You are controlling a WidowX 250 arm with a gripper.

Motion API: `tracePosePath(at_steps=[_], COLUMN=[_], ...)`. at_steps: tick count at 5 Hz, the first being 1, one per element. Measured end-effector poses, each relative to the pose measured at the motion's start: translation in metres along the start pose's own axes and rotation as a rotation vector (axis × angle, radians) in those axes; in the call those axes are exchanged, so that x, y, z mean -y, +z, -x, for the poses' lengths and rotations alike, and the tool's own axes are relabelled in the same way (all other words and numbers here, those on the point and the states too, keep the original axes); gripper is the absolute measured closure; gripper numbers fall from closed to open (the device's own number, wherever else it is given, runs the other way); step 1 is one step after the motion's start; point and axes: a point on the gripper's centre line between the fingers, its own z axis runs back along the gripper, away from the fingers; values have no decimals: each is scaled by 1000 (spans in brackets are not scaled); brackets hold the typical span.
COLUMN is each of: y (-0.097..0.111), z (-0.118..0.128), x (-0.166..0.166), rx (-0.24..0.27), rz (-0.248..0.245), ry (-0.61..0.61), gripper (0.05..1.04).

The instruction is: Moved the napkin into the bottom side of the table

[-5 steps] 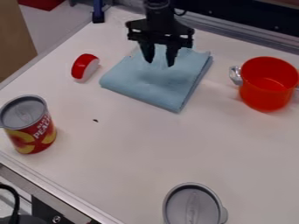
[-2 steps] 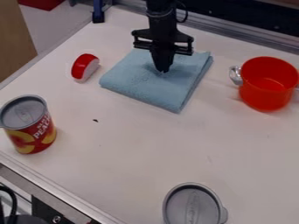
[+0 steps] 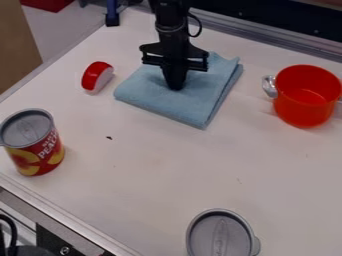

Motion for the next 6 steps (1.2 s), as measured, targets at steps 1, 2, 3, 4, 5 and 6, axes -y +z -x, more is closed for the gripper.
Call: tracePosePath(at_steps=[1, 2, 3, 4, 5, 6], y=[-1, -1, 3, 8, 16, 17], z=[4, 17, 41, 65, 93, 111], x=[5, 7, 11, 15, 12, 5], rx=[-20, -58, -68, -100, -106, -100], rz=[30, 58, 40, 69, 72, 41], ry=[13, 64, 81, 75, 37, 17], gripper=[1031, 1031, 1031, 1031, 1031, 1031])
